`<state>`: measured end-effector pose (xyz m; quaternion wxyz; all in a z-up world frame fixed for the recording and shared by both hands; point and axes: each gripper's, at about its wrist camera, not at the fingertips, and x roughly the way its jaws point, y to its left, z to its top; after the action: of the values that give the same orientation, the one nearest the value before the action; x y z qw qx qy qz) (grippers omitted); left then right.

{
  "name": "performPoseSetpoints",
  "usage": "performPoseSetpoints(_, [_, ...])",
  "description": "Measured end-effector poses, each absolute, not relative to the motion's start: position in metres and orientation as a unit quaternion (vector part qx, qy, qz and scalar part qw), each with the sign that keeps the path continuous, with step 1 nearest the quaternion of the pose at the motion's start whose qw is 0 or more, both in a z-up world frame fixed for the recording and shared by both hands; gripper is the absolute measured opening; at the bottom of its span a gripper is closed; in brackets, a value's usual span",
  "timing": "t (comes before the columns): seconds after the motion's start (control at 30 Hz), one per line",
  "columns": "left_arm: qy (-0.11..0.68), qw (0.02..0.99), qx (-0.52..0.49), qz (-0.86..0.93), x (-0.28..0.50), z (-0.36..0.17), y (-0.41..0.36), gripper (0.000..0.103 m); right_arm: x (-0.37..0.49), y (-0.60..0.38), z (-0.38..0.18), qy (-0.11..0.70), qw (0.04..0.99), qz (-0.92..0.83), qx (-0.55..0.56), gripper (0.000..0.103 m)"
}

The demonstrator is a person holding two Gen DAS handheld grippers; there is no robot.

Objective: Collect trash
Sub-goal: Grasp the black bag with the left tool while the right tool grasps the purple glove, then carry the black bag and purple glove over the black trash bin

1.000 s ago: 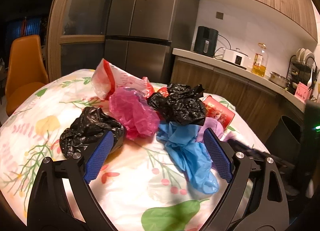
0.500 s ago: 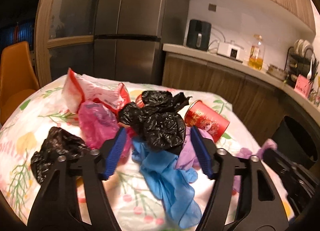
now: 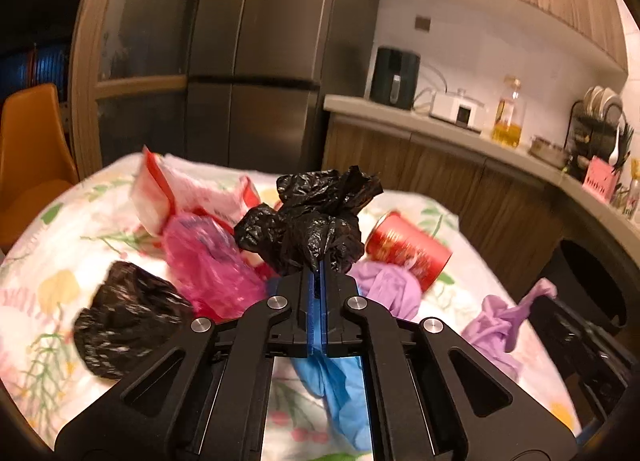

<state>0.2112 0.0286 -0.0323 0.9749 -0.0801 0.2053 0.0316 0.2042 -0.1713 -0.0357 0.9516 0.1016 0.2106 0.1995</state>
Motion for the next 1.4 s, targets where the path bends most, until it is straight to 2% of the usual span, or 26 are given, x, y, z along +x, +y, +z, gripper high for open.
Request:
performPoseSetpoints(0.23, [0.158, 0.981, -0.104, 0.034, 0.168, 0.001, 0.039, 0.001, 0.188, -0.173, -0.022, 0.190, 0.956, 0.202, 0.098, 0.001])
performPoseSetpoints(0.63, [0.149, 0.985, -0.085, 0.005, 0.148, 0.015, 0.010, 0.001, 0.161, -0.189, -0.007, 0.167, 0.962, 0.192, 0.095, 0.001])
performPoseSetpoints(1.4, [0.164, 0.979, -0.018, -0.118, 0.192, 0.031, -0.125, 0.001, 0.149, -0.291, 0.025, 0.113, 0.988, 0.041, 0.093, 0.001])
